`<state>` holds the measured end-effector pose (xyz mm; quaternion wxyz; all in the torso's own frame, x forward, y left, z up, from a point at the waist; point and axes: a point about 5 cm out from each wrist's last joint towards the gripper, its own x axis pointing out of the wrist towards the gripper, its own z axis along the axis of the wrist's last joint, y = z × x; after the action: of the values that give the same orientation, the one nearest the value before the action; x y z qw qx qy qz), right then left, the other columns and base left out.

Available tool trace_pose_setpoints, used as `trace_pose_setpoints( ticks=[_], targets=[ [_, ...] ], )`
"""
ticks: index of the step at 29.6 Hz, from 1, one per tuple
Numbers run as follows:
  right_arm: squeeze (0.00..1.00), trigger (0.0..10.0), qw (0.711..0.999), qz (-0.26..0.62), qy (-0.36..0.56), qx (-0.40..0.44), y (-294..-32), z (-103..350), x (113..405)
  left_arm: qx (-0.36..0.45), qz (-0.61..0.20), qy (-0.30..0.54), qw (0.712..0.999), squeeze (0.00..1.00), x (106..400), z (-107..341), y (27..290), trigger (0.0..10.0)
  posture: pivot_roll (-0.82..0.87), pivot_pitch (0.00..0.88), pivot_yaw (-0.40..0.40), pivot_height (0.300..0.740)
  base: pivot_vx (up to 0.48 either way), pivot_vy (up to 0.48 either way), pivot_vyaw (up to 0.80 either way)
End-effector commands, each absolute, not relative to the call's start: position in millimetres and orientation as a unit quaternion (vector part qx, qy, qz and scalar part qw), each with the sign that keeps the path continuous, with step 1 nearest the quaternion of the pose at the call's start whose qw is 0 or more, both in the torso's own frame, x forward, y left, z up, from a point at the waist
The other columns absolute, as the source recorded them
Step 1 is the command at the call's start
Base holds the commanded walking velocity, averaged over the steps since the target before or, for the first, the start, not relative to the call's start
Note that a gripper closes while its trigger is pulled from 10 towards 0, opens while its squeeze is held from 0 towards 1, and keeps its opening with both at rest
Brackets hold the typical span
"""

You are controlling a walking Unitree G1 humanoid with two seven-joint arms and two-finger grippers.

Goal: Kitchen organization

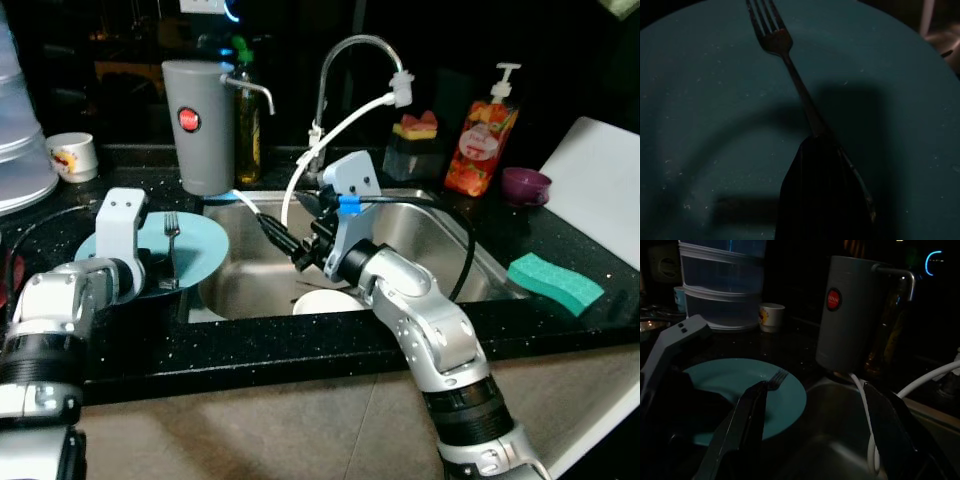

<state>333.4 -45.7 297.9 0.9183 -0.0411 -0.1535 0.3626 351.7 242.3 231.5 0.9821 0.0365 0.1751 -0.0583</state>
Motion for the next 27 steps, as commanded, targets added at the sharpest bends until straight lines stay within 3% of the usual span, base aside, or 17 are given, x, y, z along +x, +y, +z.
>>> trace_pose_setpoints(
  ticks=[1,12,21,27],
  targets=[
    [0.00,10.0,0.917,0.363,-0.159,-0.043,-46.1,299.7,332.4,0.023,-0.060,0.301,0.951,0.00,338.9,177.8,233.5,10.0,0.05,0.130,-0.068,0.740,0.000,0.000,0.00],
    [0.00,10.0,0.916,0.365,-0.162,-0.042,-44.0,301.6,332.7,0.062,0.011,0.244,0.968,0.00,338.3,206.9,246.0,10.0,0.05,0.125,-0.071,0.740,0.000,0.000,0.00],
    [0.00,10.0,0.917,0.362,-0.163,-0.043,-45.5,301.5,332.5,0.109,0.080,0.129,0.982,0.00,343.6,263.1,256.3,10.0,0.05,0.124,-0.069,0.740,0.000,0.000,0.00],
    [0.00,10.0,0.916,0.363,-0.164,-0.043,-45.1,301.1,333.1,0.113,0.099,0.099,0.984,0.00,345.6,281.0,264.3,10.0,0.05,0.116,-0.072,0.740,0.000,0.000,0.00]
  ],
)
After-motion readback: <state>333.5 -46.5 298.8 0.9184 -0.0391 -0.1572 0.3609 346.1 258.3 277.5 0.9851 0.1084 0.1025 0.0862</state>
